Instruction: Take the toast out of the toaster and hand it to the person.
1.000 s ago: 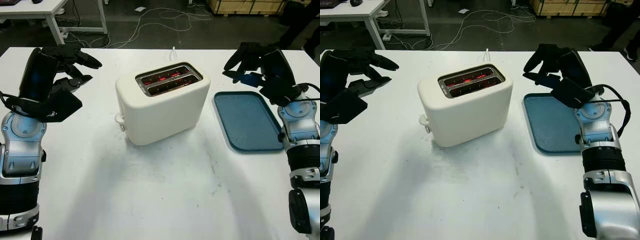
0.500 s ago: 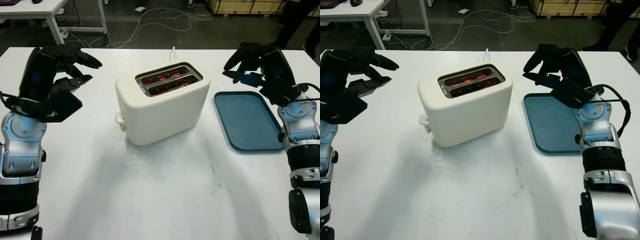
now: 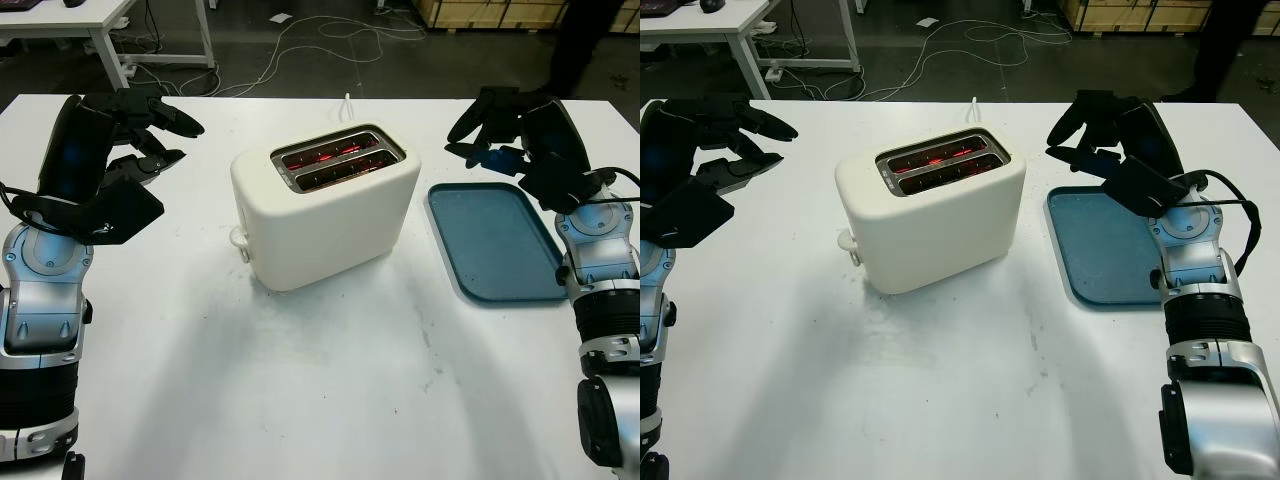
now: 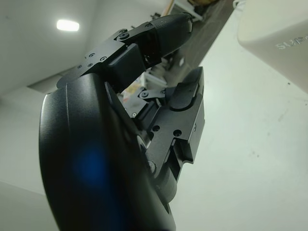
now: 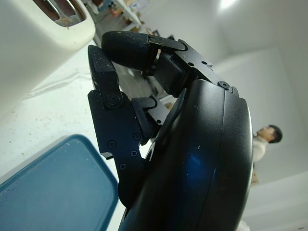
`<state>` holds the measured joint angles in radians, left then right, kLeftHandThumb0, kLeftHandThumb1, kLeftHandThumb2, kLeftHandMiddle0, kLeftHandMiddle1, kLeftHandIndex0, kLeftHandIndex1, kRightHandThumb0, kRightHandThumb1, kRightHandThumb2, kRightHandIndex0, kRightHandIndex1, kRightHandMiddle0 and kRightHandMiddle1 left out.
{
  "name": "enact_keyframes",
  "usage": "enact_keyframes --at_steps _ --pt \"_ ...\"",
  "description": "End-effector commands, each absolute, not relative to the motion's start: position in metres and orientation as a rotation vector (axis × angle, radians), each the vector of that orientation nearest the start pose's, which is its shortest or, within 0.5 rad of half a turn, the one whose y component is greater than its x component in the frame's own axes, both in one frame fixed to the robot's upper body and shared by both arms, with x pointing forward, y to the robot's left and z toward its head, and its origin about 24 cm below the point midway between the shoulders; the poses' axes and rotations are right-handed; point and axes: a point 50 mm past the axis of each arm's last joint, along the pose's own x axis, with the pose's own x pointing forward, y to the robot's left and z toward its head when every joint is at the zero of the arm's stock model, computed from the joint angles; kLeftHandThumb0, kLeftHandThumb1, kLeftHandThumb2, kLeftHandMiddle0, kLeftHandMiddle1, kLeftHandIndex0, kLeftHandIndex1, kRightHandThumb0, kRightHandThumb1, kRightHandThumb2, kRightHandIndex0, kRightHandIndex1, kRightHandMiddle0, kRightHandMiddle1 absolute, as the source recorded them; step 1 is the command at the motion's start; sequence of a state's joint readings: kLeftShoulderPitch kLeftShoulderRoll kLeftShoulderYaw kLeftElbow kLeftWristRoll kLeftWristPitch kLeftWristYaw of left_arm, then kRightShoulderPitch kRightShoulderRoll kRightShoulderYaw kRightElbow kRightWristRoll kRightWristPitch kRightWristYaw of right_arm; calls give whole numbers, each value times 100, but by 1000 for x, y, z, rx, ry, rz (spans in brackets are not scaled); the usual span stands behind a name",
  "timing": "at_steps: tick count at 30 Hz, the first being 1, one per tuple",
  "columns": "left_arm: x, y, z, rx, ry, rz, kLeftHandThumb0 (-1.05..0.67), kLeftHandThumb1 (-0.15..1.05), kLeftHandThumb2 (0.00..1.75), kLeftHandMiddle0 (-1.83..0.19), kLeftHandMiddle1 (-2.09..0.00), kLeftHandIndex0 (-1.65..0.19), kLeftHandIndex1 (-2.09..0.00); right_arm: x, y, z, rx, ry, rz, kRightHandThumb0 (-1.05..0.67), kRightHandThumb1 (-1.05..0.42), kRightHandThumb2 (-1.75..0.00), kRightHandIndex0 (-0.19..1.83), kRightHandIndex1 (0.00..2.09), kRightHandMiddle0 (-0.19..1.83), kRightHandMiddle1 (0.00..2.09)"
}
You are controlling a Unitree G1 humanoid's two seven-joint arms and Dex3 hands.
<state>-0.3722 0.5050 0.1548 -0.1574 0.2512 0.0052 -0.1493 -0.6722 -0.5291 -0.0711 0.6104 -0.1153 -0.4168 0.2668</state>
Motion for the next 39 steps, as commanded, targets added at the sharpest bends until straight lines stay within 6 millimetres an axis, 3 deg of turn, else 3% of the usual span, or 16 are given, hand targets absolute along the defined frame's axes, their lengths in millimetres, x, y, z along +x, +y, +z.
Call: enact_keyframes --at_steps 1,14,27,30,34,39 --pt "291 224 213 771 -509 41 14 85 0 -92 -113 -95 -61 356 -239 184 -632 -441 163 -36 -92 -5 96 138 86 116" --pt "291 225 213 774 -492 41 9 85 0 -92 -108 -94 -61 356 -241 183 -622 -435 152 -43 -92 -5 95 130 92 90" --pt "290 225 213 778 -492 48 12 85 0 -94 -107 -95 -60 357 -240 186 -631 -433 142 -45 -92 -2 96 127 95 78" --pt "290 224 213 785 -490 51 12 85 0 -93 -106 -95 -60 359 -240 197 -651 -460 129 -47 -91 0 96 122 96 69" --pt "290 224 213 789 -489 54 10 85 1 -93 -105 -95 -59 363 -235 232 -758 -532 123 -49 -88 0 99 102 102 49" --pt "290 225 212 783 -500 50 11 84 0 -95 -106 -96 -59 369 -214 273 -927 -608 124 -53 -82 0 102 81 109 23"
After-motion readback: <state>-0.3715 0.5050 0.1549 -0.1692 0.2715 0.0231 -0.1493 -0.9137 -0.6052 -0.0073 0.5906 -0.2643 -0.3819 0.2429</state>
